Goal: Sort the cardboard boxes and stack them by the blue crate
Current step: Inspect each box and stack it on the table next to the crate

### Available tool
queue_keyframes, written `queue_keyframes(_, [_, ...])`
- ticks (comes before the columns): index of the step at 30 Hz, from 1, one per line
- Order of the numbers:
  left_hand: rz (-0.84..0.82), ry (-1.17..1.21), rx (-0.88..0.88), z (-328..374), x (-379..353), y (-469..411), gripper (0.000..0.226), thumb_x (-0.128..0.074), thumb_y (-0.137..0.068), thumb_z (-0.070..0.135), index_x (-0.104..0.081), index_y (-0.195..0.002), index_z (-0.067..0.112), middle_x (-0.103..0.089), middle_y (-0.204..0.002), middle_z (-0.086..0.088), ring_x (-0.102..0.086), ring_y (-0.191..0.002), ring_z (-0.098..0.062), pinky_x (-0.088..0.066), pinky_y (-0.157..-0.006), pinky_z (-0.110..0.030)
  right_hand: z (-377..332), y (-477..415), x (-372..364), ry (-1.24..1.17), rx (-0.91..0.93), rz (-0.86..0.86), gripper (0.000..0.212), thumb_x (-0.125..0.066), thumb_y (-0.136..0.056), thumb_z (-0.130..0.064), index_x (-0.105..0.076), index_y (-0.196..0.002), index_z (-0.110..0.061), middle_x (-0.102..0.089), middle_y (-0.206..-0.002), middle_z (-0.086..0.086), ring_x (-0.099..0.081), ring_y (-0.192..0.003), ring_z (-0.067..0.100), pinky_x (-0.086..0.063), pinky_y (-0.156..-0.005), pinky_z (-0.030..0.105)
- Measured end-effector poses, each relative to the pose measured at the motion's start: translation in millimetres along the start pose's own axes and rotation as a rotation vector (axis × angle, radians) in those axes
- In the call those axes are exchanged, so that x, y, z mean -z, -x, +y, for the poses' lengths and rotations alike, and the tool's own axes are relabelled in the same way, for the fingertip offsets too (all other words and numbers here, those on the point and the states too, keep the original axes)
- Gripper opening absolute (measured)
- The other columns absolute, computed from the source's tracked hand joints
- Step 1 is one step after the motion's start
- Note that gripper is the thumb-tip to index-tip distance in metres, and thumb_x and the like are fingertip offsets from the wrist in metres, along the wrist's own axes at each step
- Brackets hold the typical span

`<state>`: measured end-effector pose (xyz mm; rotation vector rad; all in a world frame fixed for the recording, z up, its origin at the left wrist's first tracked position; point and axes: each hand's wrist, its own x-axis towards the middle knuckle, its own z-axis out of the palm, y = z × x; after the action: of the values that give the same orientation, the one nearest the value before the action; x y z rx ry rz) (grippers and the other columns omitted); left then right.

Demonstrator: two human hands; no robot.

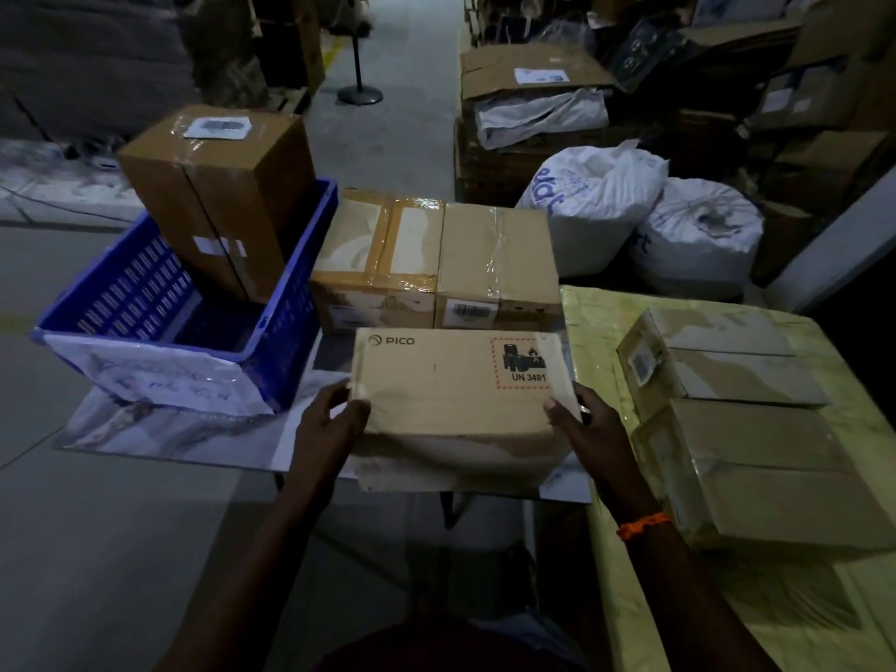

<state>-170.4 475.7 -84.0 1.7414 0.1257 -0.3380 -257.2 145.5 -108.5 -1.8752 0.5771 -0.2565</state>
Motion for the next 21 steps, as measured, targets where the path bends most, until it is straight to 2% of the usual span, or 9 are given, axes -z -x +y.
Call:
queue_keyframes(2, [-0.015, -0.019, 0.029, 6.9, 0.8, -9.2, 0.046, -0.065, -0.089, 0.023, -0.058, -0.135, 0.024, -0.064, -0.121, 0.003, -0.063, -0.111, -0.019, -0.056, -0.088, -0.041, -2.4, -3.0, -0.1, -0.013, -0.004, 0.012, 0.034, -0.074, -0.095, -0.023, -0.065, -0.128, -0.017, -0.073, -0.113, 0.003, -0.072, -0.099, 0.017, -0.059, -0.074, 0.024])
queue_keyframes(4, [-0.032, -0.036, 0.052, 14.9, -0.1, -21.3, 0.051, -0.062, -0.090, 0.007, -0.056, -0.137, 0.025, -0.063, -0.119, 0.003, -0.062, -0.104, -0.016, -0.054, -0.078, -0.035, -7.2, -9.0, -0.9, -0.029, -0.007, 0.023, 0.032, -0.074, -0.095, -0.019, -0.065, -0.125, -0.017, -0.071, -0.111, 0.001, -0.070, -0.099, 0.012, -0.057, -0.068, 0.018])
queue_keyframes(7, [-0.077, -0.035, 0.089, 31.6, -7.4, -34.7, 0.056, -0.058, -0.092, -0.002, -0.049, -0.139, 0.027, -0.058, -0.115, 0.005, -0.056, -0.093, -0.010, -0.046, -0.069, -0.028, -17.5, -23.4, -1.8, -0.050, -0.020, 0.003, 0.033, -0.072, -0.096, -0.017, -0.065, -0.128, -0.012, -0.071, -0.115, 0.003, -0.070, -0.102, 0.016, -0.056, -0.071, 0.021])
queue_keyframes(9, [-0.071, -0.009, 0.098, 37.5, -11.4, -40.1, 0.058, -0.058, -0.092, -0.002, -0.050, -0.143, 0.022, -0.057, -0.126, 0.000, -0.055, -0.101, -0.015, -0.046, -0.074, -0.029, -24.6, -31.8, -3.2, -0.064, -0.038, -0.011, 0.035, -0.070, -0.098, -0.016, -0.064, -0.131, -0.011, -0.070, -0.119, 0.005, -0.069, -0.100, 0.013, -0.054, -0.071, 0.018])
queue_keyframes(12, [-0.051, 0.039, 0.095, 39.4, -15.3, -37.0, 0.057, -0.058, -0.091, -0.002, -0.051, -0.143, 0.020, -0.056, -0.131, -0.002, -0.052, -0.118, -0.022, -0.048, -0.091, -0.038, -30.7, -35.2, -3.3, -0.046, -0.022, 0.008, 0.035, -0.070, -0.098, -0.017, -0.065, -0.131, -0.011, -0.071, -0.113, 0.002, -0.067, -0.093, 0.006, -0.051, -0.063, 0.009])
queue_keyframes(14, [-0.026, 0.101, 0.054, 36.9, -16.4, -30.1, 0.057, -0.059, -0.089, -0.001, -0.054, -0.141, 0.022, -0.057, -0.132, 0.002, -0.054, -0.121, -0.020, -0.048, -0.087, -0.037, -31.1, -32.9, 1.3, -0.062, 0.009, 0.044, 0.035, -0.071, -0.097, -0.018, -0.066, -0.131, -0.014, -0.072, -0.114, 0.001, -0.070, -0.098, 0.012, -0.054, -0.068, 0.014])
queue_keyframes(17, [-0.002, 0.207, -0.040, 28.2, -14.4, -19.5, 0.044, -0.060, -0.091, 0.006, -0.058, -0.131, 0.024, -0.062, -0.128, 0.007, -0.059, -0.117, -0.013, -0.051, -0.082, -0.035, -28.1, -26.1, 10.7, -0.119, 0.052, 0.093, 0.037, -0.071, -0.096, -0.014, -0.063, -0.133, -0.012, -0.070, -0.122, 0.002, -0.069, -0.109, 0.018, -0.059, -0.081, 0.026])
queue_keyframes(19, [0.018, 0.268, -0.036, 16.2, -12.1, -13.7, 0.032, -0.061, -0.095, 0.014, -0.061, -0.126, 0.025, -0.064, -0.128, 0.006, -0.061, -0.119, -0.014, -0.053, -0.091, -0.041, -22.3, -15.5, 14.1, -0.155, 0.056, 0.109, 0.037, -0.069, -0.097, -0.013, -0.062, -0.134, -0.011, -0.069, -0.127, 0.002, -0.066, -0.116, 0.018, -0.058, -0.092, 0.038])
queue_keyframes(21, [0.029, 0.304, -0.033, 1.7, -11.7, -6.8, 0.021, -0.059, -0.101, 0.021, -0.062, -0.121, 0.022, -0.065, -0.127, 0.001, -0.063, -0.120, -0.016, -0.053, -0.099, -0.047, -9.5, -2.0, 15.4, -0.184, 0.015, 0.132, 0.029, -0.069, -0.098, -0.020, -0.065, -0.127, -0.016, -0.068, -0.125, -0.001, -0.064, -0.119, 0.019, -0.057, -0.097, 0.048])
